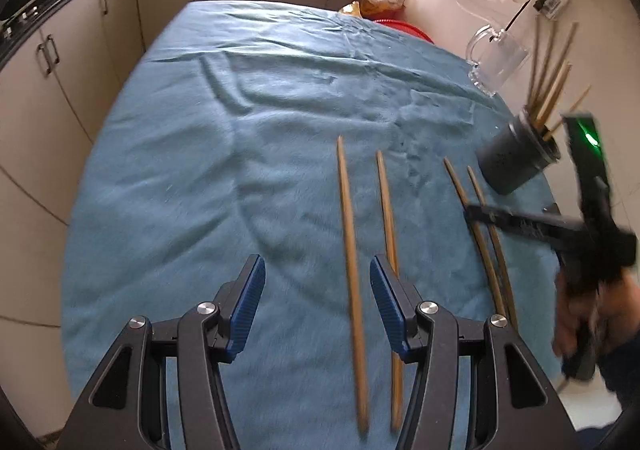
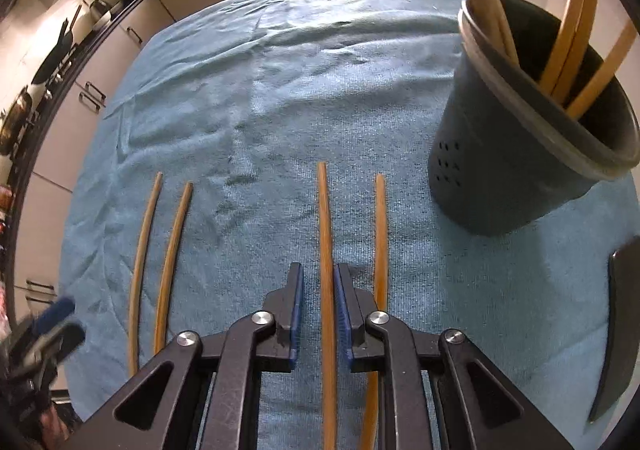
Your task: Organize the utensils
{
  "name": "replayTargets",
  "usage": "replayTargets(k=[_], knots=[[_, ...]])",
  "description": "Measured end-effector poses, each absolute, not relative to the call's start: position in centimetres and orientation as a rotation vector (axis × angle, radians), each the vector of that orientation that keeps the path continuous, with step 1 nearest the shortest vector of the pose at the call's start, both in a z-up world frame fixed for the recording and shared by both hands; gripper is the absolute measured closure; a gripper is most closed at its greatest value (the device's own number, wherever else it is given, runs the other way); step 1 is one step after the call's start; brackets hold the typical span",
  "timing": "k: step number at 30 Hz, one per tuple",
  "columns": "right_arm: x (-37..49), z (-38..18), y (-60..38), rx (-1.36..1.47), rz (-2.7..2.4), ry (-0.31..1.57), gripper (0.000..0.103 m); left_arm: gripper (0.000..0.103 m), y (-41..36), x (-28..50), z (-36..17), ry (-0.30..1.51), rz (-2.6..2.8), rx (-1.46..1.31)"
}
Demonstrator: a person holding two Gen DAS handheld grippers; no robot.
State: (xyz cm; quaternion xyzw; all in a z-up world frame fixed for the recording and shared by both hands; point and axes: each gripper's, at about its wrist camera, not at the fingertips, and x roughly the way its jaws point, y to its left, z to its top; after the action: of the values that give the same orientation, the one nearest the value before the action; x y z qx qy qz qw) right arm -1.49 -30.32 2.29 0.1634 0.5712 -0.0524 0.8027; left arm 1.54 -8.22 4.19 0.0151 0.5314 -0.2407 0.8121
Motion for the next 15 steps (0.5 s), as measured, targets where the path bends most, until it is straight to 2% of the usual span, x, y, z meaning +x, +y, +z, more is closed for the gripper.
replayTargets(k=[5, 8, 10, 15], knots=[[-2.7, 2.3, -30.2, 0.366, -0.09, 1.25, 0.096, 0.051, -11.4, 4.3, 2.9, 1.171, -0.541, 0.095], [-3.0, 2.2, -30.5, 0.389, -0.078, 1.261, 0.095, 0.059, -13.2, 5.1, 2.1, 1.198, -0.548, 0.141], [-2.9, 2.1, -30.5, 0.395, -0.076, 1.267, 0.095, 0.071, -14.0, 5.5, 1.6, 1.212, -0.547, 0.166], [-1.6, 2.0, -30.7, 0.378, -0.086, 1.277, 0.095, 0.089, -15.8, 6.4, 1.4, 1.205, -0.499, 0.251]])
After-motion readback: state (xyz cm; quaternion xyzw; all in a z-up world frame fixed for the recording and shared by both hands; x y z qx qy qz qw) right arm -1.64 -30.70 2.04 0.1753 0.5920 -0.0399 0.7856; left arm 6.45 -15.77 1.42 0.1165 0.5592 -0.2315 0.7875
